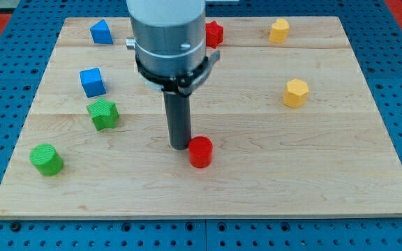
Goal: Place the green star towards the top right side of the green circle
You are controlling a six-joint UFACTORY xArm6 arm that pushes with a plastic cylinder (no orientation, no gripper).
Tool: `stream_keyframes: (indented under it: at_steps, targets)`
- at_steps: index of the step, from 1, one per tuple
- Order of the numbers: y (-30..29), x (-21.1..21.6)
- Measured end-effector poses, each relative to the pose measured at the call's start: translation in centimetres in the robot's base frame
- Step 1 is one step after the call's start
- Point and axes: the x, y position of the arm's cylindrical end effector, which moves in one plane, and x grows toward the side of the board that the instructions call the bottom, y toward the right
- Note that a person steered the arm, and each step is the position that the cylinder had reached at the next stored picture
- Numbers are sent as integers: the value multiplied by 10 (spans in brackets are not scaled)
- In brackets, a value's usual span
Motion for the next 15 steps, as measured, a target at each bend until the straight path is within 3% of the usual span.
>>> stream_keyframes:
  at_steps: [2,4,5,6,7,10,12,15]
  targets:
    - [92,23]
    - [58,102]
    - [78,66]
    - [138,32]
    - [123,35]
    - [-40,-43]
    - [-72,-92]
    - [-190,-84]
